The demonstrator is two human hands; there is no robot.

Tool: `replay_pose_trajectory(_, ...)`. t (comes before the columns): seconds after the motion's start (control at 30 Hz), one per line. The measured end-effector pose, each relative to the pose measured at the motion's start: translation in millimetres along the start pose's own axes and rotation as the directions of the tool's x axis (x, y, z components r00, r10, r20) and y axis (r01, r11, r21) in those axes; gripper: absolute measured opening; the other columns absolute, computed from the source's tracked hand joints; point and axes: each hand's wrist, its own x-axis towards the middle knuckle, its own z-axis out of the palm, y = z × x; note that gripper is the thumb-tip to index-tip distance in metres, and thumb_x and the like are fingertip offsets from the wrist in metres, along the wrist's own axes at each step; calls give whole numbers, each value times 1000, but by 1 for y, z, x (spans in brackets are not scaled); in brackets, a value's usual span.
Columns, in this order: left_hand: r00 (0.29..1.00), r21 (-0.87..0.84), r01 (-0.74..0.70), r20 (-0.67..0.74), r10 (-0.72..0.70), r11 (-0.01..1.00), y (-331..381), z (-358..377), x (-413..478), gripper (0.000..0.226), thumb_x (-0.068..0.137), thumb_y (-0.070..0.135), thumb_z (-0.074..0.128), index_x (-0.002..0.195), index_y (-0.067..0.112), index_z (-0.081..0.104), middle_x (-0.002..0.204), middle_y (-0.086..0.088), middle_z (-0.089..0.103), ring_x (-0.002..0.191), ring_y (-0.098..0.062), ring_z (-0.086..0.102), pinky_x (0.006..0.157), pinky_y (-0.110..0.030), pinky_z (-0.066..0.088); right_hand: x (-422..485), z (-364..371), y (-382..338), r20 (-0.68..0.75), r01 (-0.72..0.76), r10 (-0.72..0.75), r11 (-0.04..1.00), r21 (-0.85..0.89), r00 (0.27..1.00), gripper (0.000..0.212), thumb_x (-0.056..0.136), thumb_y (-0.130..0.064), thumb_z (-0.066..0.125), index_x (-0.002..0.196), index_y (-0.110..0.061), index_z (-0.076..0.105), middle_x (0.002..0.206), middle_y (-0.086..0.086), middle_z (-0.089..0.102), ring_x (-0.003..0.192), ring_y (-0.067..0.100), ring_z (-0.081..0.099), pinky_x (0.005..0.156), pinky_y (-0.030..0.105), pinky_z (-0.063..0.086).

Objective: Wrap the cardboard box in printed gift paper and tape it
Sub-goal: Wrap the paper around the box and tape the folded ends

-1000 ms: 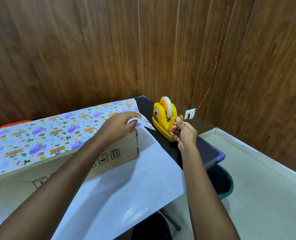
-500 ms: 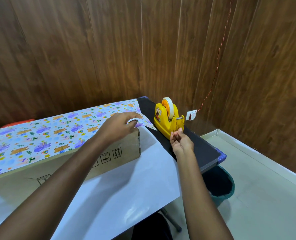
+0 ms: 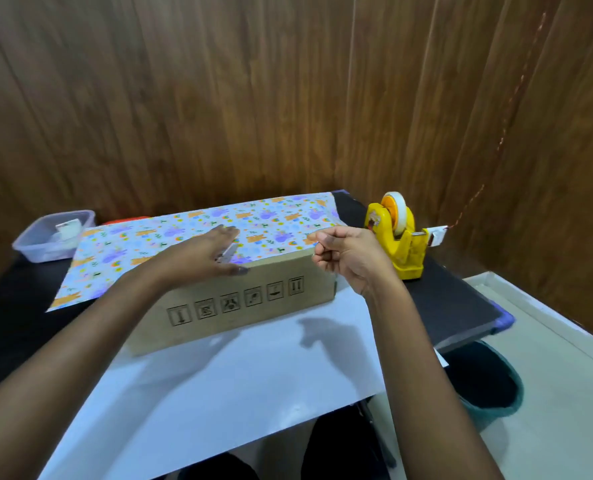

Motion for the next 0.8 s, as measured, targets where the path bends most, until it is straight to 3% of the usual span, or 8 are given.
replay_pose_trajectory(0.17,994,61,69,79,-74,996,-52,0,-43,76,90,41,55,150,18,14,157,6,6,143,-6,7,111,-18,10,-9,67,10,123,-43,54,995,-88,991,19,94,4,47,79,3,58,54,10,49,34,10,51,37,16,42)
replay_pose_trajectory(0.37,996,197,93,-3,-95,976,-74,3,-77,70,97,38,44,150,15,4,158,2,-1,145,-9,2,114,-23,6,-17,126,26,186,-85,132,966,-243,974,6,94,4,48,97,1,53,59,11,48,29,8,48,35,15,41)
replay_pose_trajectory(0.47,993,226,116,-59,-105,967,-81,4,-92,66,98,38,40,150,17,6,158,3,0,145,-9,5,114,-23,7,-18,147,30,192,-109,179,938,-328,965,14,94,3,49,104,-6,47,59,10,50,28,8,47,34,14,40)
replay_pose_trajectory(0.6,992,230,83,-115,-58,970,-84,9,-97,61,98,40,37,150,21,11,158,4,4,145,-10,7,115,-25,9,-15,165,29,139,-109,203,862,-494,969,17,94,1,50,82,-9,43,59,10,53,37,14,44,34,15,30)
replay_pose_trajectory(0.8,990,233,65,-138,-33,970,-88,11,-97,59,99,40,37,150,21,15,158,4,6,145,-10,8,114,-25,8,-8,183,27,67,-138,236,752,-645,969,31,91,4,49,61,1,50,46,9,57,22,8,34,35,16,26)
